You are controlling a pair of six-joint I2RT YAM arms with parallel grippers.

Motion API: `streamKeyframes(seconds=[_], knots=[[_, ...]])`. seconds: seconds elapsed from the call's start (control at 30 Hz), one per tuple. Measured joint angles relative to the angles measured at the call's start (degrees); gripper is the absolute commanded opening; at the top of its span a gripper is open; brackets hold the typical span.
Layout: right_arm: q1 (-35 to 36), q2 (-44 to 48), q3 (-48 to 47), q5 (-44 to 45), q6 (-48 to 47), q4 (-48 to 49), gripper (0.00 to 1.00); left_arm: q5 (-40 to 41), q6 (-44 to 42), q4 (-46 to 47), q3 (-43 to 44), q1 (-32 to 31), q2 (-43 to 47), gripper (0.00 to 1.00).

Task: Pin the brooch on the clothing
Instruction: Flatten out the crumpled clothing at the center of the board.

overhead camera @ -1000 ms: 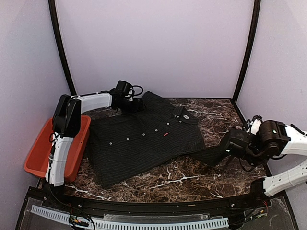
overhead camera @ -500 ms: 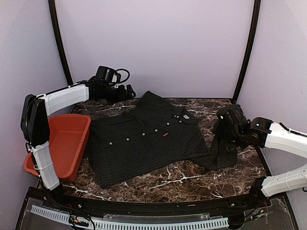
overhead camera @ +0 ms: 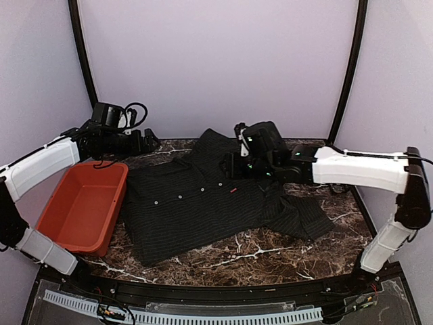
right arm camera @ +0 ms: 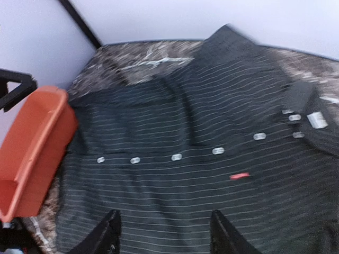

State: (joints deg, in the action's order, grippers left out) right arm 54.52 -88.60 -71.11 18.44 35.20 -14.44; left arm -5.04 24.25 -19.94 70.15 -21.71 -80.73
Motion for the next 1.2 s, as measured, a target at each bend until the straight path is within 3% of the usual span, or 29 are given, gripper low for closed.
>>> streamKeyframes(seconds=[0.1,0.3,0.47,0.63,0.8,1.2], knots=[[1.90,-12.68,-8.61,-10.56,-3.39,4.46,0.31,0.39,-0.02,0.22,-4.48,1.79,4.50,0.99],[4.26,-34.12,-23.43,-27.93,-4.24,5.51,0.27,1.40,0.04,0.11,-10.58,4.15,11.47,0.99],[5.84,-42.42,-28.74,-35.45,-2.71,3.98,0.27,1.84,-0.02,0.07,-11.82,4.85,14.75,0.99],[6.25,-41.66,-24.57,-38.69,0.59,3.41,0.31,2.12,0.00,0.09,-12.13,5.11,15.34,0.99],[6.05,-36.96,-15.04,-38.21,3.48,3.76,0.42,1.88,0.33,0.22,-12.20,5.14,15.34,0.99],[4.28,-21.33,3.74,-32.11,6.86,-1.62,0.43,0.46,1.22,2.23,-15.23,5.22,16.59,0.99]])
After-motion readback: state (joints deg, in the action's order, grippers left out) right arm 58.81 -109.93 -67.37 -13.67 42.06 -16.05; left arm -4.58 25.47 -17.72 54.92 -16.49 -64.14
